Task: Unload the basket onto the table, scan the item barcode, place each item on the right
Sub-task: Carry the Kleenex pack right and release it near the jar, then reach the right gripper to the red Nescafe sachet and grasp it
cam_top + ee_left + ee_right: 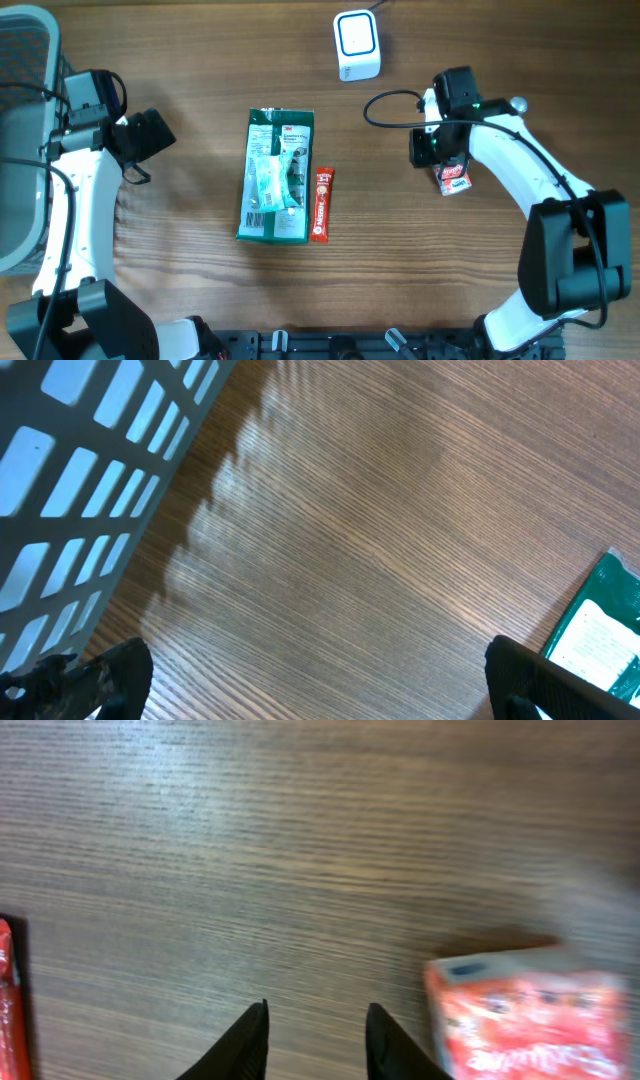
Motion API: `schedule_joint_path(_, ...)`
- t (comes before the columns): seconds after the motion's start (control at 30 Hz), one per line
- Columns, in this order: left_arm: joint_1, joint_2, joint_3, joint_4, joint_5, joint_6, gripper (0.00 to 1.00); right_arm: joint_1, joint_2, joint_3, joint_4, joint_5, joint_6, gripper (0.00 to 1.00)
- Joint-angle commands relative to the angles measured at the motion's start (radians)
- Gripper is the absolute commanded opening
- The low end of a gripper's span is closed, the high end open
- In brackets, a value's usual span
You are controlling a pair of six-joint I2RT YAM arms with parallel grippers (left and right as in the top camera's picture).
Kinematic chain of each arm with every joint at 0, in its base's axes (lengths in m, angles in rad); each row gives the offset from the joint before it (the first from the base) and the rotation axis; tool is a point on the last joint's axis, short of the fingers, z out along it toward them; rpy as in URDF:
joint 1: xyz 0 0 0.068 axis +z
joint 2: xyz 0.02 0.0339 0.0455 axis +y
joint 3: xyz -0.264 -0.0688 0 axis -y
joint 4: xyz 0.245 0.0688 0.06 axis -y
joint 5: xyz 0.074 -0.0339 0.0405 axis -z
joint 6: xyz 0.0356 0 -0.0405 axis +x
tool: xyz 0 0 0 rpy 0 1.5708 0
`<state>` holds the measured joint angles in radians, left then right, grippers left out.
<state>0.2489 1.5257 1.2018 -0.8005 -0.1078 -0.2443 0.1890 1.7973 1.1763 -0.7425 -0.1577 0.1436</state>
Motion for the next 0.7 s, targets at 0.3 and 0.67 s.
schedule_joint_path(0.3,0.005,-0.007,0.009,0.003,-0.002,0.013,1.00,-0.006,0.007,-0.175,-0.003,0.535,0.092,0.37)
schedule_joint_path(0.67,0.005,-0.007,0.009,0.003,-0.002,0.013,1.00,0.002,0.005,0.166,-0.211,0.072,0.064,0.42)
